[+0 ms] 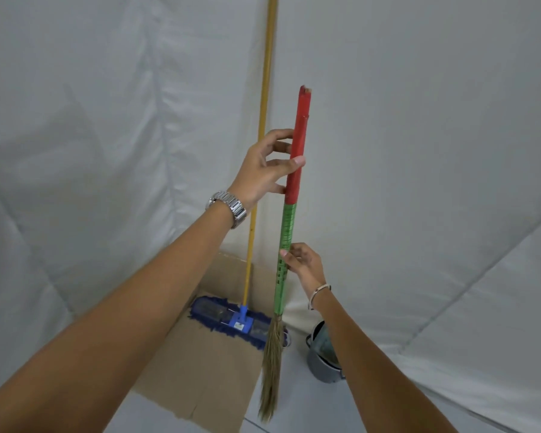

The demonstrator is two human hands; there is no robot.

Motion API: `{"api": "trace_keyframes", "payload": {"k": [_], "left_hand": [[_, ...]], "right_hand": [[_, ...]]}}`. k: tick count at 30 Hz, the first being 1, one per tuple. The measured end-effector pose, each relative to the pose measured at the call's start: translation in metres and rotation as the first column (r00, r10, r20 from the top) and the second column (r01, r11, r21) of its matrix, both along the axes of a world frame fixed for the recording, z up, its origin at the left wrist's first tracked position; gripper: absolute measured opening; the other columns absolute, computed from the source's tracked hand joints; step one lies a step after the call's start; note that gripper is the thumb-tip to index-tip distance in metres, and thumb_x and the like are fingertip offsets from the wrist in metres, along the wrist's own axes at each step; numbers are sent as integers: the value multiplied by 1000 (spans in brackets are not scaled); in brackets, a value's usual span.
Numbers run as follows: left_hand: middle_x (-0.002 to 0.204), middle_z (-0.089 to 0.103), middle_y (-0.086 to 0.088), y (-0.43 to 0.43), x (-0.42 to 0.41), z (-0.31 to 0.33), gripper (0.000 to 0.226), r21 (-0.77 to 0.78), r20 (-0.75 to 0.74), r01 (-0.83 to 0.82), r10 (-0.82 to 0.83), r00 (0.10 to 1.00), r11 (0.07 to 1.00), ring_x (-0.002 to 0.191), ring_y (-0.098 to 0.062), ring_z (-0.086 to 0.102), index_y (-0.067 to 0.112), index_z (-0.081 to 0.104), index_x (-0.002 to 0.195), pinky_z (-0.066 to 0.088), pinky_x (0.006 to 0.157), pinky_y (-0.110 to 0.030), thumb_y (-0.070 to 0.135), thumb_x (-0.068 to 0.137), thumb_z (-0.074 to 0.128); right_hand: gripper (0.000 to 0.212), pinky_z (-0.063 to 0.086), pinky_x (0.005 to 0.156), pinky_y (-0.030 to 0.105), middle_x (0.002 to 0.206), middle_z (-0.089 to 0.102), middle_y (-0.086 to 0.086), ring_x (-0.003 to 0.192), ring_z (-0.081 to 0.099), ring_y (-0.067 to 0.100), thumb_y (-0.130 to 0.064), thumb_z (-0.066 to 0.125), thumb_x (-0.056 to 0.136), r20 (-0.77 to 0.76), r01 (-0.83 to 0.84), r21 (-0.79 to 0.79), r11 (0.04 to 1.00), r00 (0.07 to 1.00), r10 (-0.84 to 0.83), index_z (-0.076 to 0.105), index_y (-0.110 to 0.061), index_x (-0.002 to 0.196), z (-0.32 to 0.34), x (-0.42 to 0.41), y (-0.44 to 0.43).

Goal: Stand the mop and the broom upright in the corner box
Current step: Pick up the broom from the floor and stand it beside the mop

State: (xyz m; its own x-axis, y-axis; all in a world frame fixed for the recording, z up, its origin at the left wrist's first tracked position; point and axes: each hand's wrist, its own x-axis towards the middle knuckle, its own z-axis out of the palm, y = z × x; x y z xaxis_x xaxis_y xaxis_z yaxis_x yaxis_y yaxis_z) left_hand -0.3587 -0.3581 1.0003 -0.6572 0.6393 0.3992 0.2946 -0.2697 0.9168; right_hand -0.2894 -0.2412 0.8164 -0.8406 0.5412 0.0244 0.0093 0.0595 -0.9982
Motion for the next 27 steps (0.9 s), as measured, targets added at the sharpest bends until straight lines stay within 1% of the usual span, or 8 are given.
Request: {"api": "trace_keyframes", "payload": {"k": [3, 6, 8, 12, 15, 19, 22, 27], "left_hand": [[94, 52, 0, -10, -27, -12, 34, 27, 19, -27, 27, 999, 999, 89, -25, 62, 21, 50, 111, 58, 66, -48, 7, 83, 62], [93, 51, 2, -17, -63, -27, 34, 26, 37, -45, 44, 998, 999, 85, -22, 61, 21, 51, 112, 58, 70, -50, 6, 83, 61], [95, 51, 1, -20, -93, -37, 35, 10, 51, -27, 26, 998, 1000, 85, -21, 60, 20, 51, 114, 57, 71, -50, 6, 83, 60], [108, 49, -8, -19, -161, -58, 36, -23, 98, 54, -52, 994, 998, 94, -21, 63, 18, 49, 117, 58, 72, -46, 4, 85, 57], [112, 50, -10, -15, -220, -75, 37, -27, 139, 78, -74, 988, 997, 101, -21, 63, 16, 48, 120, 58, 73, -43, 3, 86, 55], [108, 53, -4, -20, -290, -93, 39, -29, 184, 86, -79, 980, 996, 106, -25, 61, 12, 46, 122, 57, 74, -42, 1, 86, 53], [113, 54, -9, -29, -348, -109, 42, -49, 205, 66, -55, 977, 997, 106, -25, 60, 9, 46, 125, 57, 77, -44, -1, 85, 54], [110, 59, -6, -53, -448, -149, 42, -94, 240, -2, 24, 971, 996, 101, -18, 64, 10, 47, 124, 58, 74, -40, -2, 84, 54]], "right_hand": [[19, 54, 75, 30, 77, 65, 1, 70, 63, 12, -5, 68, 77, -13, 26, -4, 1000, 1000, -26, 60, -3, 93, -10, -29, -14], [25, 54, 81, 42, 79, 67, 7, 73, 64, 23, -1, 71, 73, 6, 38, 6, 999, 999, -38, 63, 3, 96, -21, -64, -20], [26, 54, 84, 44, 83, 69, 10, 75, 64, 28, 2, 72, 70, 17, 38, -16, 999, 999, -37, 65, 5, 95, -28, -91, -22], [20, 58, 70, 27, 72, 73, -1, 66, 69, 15, -2, 77, 65, 67, 32, -28, 999, 997, -30, 70, -11, 82, -44, -148, -21], [24, 55, 60, 16, 66, 72, -10, 61, 68, 5, 2, 78, 63, 85, 38, -48, 998, 996, -34, 70, -9, 82, -62, -205, -20], [34, 57, 69, 17, 93, 71, 8, 69, 68, 0, 8, 73, 66, 108, 47, -65, 997, 993, -40, 68, -1, 98, -80, -269, -26], [39, 54, 68, 13, 105, 66, 13, 73, 68, -3, 11, 69, 69, 124, 40, -79, 996, 992, -30, 63, 5, 107, -95, -321, -32], [40, 55, 82, 24, 110, 68, 13, 90, 67, 13, 5, 71, 69, 200, 42, -58, 997, 979, -29, 65, -5, 107, -132, -417, -53]]}}
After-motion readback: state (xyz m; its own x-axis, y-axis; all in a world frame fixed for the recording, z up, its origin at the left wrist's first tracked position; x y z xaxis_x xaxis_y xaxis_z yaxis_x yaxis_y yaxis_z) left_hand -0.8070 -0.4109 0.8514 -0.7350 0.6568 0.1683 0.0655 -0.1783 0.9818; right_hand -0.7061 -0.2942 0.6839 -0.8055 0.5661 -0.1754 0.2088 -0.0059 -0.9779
